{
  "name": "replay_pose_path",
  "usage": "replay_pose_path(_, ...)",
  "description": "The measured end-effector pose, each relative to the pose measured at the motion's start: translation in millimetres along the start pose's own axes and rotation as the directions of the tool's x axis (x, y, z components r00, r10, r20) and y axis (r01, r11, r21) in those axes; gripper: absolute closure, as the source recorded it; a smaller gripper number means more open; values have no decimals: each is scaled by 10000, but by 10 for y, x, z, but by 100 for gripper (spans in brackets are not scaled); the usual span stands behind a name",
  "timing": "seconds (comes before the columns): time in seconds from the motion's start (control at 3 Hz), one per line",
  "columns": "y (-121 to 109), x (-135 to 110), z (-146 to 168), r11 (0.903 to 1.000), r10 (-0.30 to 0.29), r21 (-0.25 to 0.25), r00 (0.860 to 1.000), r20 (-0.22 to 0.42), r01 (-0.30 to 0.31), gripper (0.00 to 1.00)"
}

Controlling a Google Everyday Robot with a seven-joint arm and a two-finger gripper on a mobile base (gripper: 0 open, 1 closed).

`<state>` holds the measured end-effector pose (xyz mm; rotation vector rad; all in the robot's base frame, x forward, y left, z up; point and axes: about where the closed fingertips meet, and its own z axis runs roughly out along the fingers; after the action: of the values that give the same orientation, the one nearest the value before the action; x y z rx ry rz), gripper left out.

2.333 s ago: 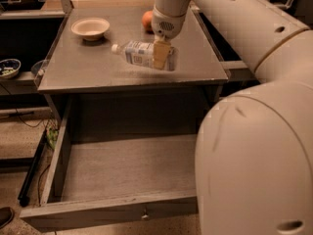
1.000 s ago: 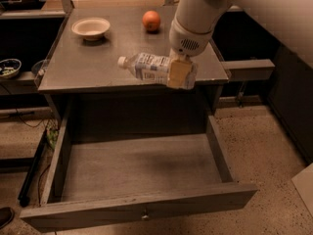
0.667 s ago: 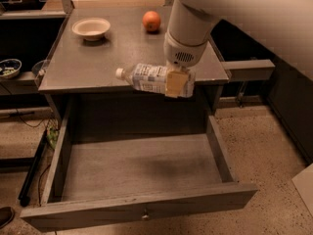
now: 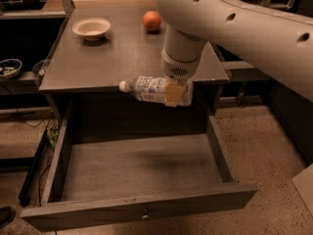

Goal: Place blue plastic bottle into top drawer

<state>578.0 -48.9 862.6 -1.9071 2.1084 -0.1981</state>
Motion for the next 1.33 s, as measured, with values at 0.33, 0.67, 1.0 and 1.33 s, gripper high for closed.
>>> replay_pose_path(0.33,33,27,96,9998,172,-75,9997,-163,-173,100)
replay_pose_path(0.67,117,94,217,9990,305,-302,9990,-341,-315,100)
replay_pose_path(1.0,363,259,521,9933,588,-954,9961,-664,-650,100)
replay_pose_path(1.33,364,259,522,9933,588,-955,9961,-663,-650,100)
